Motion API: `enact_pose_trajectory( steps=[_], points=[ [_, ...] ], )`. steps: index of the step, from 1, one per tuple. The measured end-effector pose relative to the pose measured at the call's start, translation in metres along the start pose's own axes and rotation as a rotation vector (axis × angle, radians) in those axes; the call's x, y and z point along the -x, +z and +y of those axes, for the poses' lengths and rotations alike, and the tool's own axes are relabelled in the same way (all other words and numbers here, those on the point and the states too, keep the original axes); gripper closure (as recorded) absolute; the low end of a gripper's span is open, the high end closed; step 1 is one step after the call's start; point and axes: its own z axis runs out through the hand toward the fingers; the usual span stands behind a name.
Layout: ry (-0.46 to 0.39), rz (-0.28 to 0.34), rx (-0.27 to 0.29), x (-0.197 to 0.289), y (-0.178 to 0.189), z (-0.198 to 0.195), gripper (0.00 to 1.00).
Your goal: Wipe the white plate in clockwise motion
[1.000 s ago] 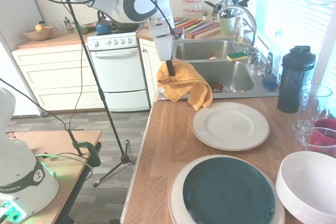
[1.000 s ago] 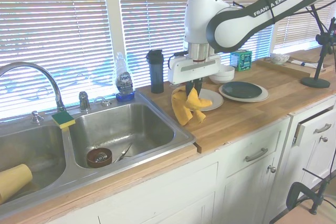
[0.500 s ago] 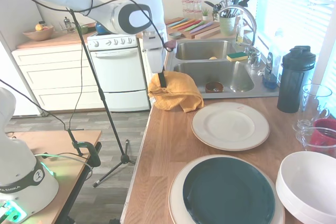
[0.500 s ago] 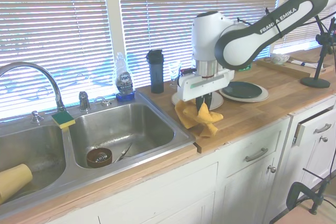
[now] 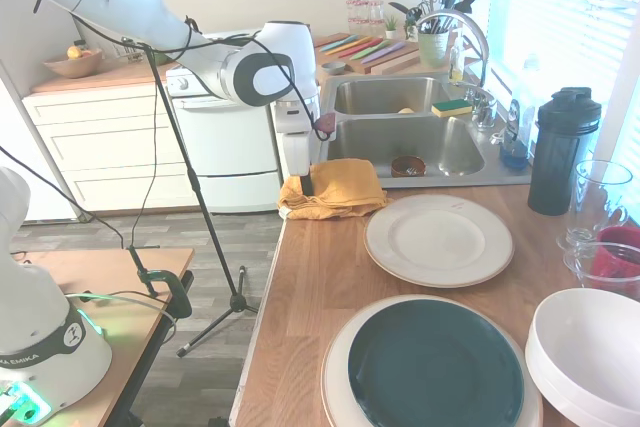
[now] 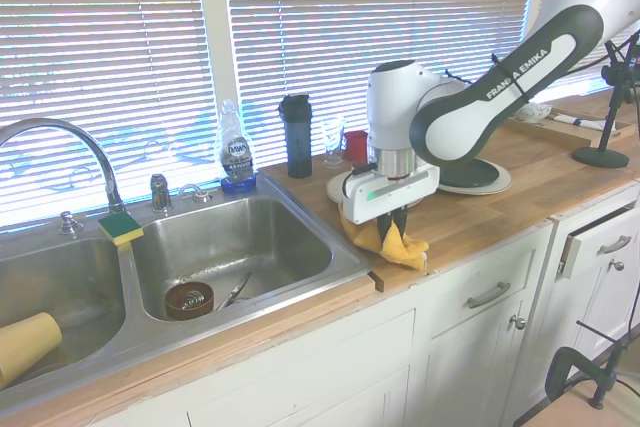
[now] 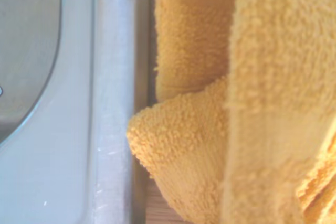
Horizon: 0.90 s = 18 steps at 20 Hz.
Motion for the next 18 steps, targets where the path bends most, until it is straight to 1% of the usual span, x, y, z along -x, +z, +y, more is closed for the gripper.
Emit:
enact_pose_trajectory(
  steps=[3,4,18],
  points=[
    [-0.012,0.0,-0.006,0.0003,0.0008,0.0003,1.0],
    [-0.017,0.0,-0.007,0.0003,0.0008,0.0003,0.0],
    [-0.04,0.003,-0.02,0.0015,-0.0011,0.001,0.0]
  ],
)
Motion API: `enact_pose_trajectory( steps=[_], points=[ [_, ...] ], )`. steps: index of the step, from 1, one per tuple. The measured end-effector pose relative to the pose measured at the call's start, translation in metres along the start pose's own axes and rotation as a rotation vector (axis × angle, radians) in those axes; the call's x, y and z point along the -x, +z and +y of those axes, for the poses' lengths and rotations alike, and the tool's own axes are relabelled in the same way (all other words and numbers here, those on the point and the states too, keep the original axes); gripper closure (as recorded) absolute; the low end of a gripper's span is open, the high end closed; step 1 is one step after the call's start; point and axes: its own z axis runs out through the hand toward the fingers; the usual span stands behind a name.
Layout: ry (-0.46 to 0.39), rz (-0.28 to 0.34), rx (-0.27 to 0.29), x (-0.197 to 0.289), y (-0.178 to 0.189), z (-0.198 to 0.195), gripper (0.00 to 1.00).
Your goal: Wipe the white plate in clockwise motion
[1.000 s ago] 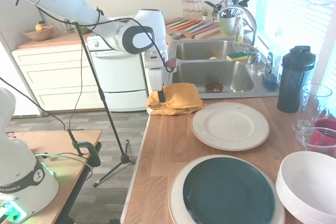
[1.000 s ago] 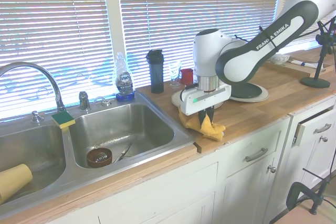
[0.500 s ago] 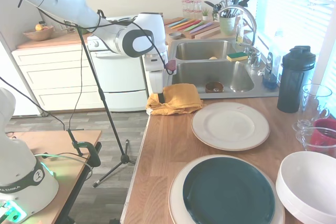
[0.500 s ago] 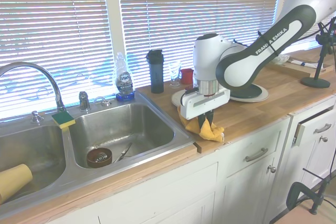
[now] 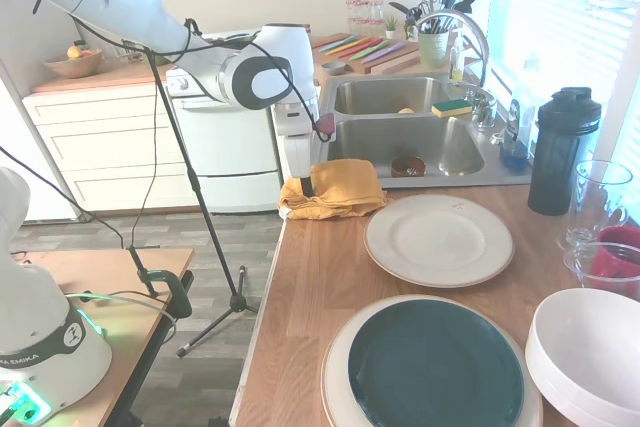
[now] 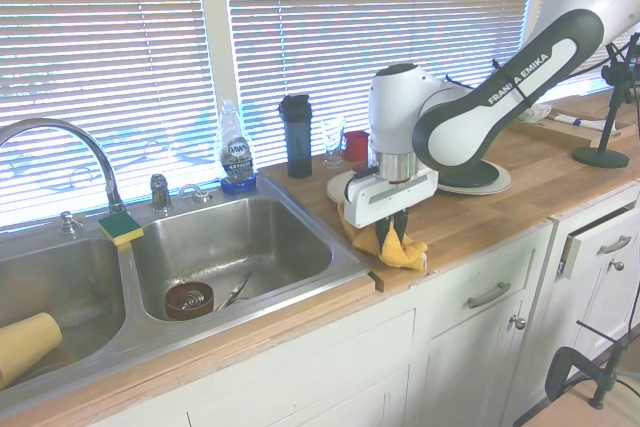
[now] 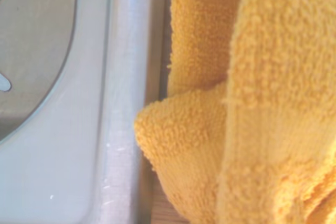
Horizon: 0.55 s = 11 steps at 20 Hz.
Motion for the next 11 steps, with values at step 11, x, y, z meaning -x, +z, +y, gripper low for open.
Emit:
enact_pose_trajectory(
  steps=[11],
  points=[
    [-0.017,0.042,-0.067,0.013,-0.068,-0.003,0.0]
  ],
)
